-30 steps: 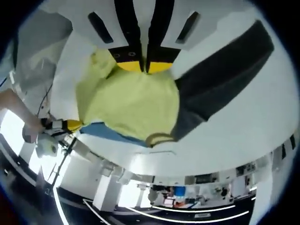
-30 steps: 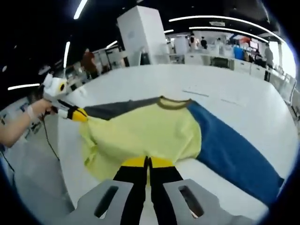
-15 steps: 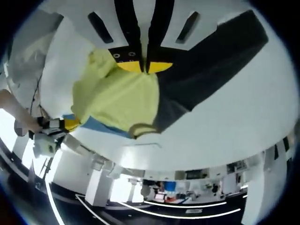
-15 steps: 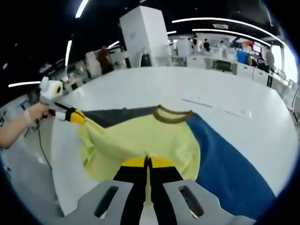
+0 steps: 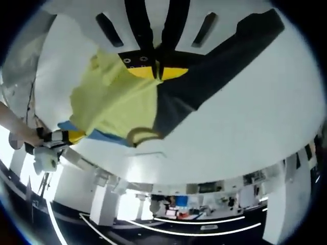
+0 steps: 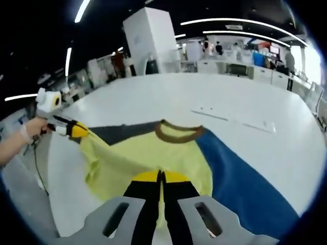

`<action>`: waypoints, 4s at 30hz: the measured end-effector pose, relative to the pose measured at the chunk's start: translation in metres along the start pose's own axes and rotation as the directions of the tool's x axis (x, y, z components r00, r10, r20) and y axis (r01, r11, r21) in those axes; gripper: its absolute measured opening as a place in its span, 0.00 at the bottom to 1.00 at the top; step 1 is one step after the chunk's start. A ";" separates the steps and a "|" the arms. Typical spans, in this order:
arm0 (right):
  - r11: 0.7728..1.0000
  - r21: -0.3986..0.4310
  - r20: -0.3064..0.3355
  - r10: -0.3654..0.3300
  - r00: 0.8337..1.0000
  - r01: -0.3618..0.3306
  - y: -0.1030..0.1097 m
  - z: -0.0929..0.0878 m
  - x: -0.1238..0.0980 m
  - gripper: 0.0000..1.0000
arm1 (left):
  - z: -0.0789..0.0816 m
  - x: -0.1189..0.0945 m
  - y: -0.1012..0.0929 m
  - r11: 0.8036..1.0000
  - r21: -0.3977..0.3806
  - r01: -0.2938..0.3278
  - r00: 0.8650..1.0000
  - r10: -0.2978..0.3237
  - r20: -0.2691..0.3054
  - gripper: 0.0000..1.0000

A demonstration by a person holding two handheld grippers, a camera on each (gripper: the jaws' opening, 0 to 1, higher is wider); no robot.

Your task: Fold the garment on the visible template until the final outline fits inside the template.

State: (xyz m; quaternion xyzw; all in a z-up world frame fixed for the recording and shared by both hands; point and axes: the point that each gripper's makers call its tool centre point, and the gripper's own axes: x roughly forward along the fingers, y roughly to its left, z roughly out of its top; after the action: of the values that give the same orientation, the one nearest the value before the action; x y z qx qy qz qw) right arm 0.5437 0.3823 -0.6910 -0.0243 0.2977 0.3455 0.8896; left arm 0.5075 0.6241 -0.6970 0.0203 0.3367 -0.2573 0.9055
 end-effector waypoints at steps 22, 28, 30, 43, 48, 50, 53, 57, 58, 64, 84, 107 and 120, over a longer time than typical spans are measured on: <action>0.999 -0.018 -0.057 -0.050 0.997 0.049 -0.024 -0.014 0.039 0.02 | -0.010 0.043 0.028 0.997 0.053 -0.055 0.995 0.059 -0.077 0.00; 0.998 -0.018 -0.075 -0.053 0.996 0.052 -0.026 -0.018 0.046 0.02 | -0.015 0.049 0.032 0.997 0.056 -0.058 0.993 0.063 -0.099 0.00; 0.998 -0.027 -0.078 -0.055 0.995 0.053 -0.025 -0.019 0.045 0.02 | -0.016 0.050 0.033 0.996 0.065 -0.059 0.992 0.066 -0.109 0.00; 0.997 -0.041 -0.110 -0.066 0.992 0.062 -0.028 -0.031 0.053 0.02 | -0.025 0.059 0.037 0.994 0.093 -0.062 0.986 0.076 -0.146 0.00; 0.997 -0.041 -0.113 -0.068 0.991 0.064 -0.030 -0.035 0.056 0.02 | -0.025 0.059 0.039 0.994 0.086 -0.062 0.988 0.073 -0.138 0.01; 0.997 -0.043 -0.113 -0.068 0.991 0.064 -0.030 -0.035 0.056 0.02 | -0.025 0.058 0.039 0.993 0.097 -0.068 0.987 0.081 -0.137 0.02; 0.997 -0.042 -0.113 -0.067 0.991 0.063 -0.031 -0.037 0.058 0.02 | -0.025 0.059 0.042 0.991 0.106 -0.076 0.987 0.090 -0.132 0.04; 0.997 -0.051 -0.110 -0.066 0.992 0.061 -0.032 -0.037 0.060 0.03 | -0.025 0.058 0.044 0.990 0.109 -0.087 0.987 0.101 -0.128 0.07; 0.996 -0.072 -0.110 -0.070 0.992 0.062 -0.030 -0.037 0.059 0.03 | -0.025 0.057 0.045 0.989 0.114 -0.094 0.986 0.108 -0.128 0.08; 0.982 -0.165 -0.094 -0.104 0.990 0.087 -0.027 -0.034 0.051 0.07 | -0.024 0.055 0.052 0.986 0.115 -0.119 0.984 0.132 -0.116 0.16; 0.982 -0.158 -0.024 -0.112 0.993 0.107 -0.020 -0.015 0.028 0.28 | -0.010 0.032 0.055 0.972 0.162 -0.167 0.980 0.181 -0.076 0.33; 0.974 -0.208 0.001 -0.092 0.996 0.091 -0.005 -0.006 0.007 0.70 | 0.012 -0.011 -0.002 0.972 0.220 -0.078 0.996 0.086 -0.023 0.57; 0.965 -0.252 -0.013 -0.075 0.997 0.069 0.005 -0.007 -0.008 0.85 | 0.015 -0.027 -0.030 0.962 0.272 -0.014 0.999 0.027 -0.043 0.74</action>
State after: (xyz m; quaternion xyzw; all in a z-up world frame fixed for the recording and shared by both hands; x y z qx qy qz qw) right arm 0.5323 0.3795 -0.6911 -0.1513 0.2603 0.3477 0.8879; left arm 0.4853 0.6071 -0.6645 0.1538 0.3191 -0.2909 0.8887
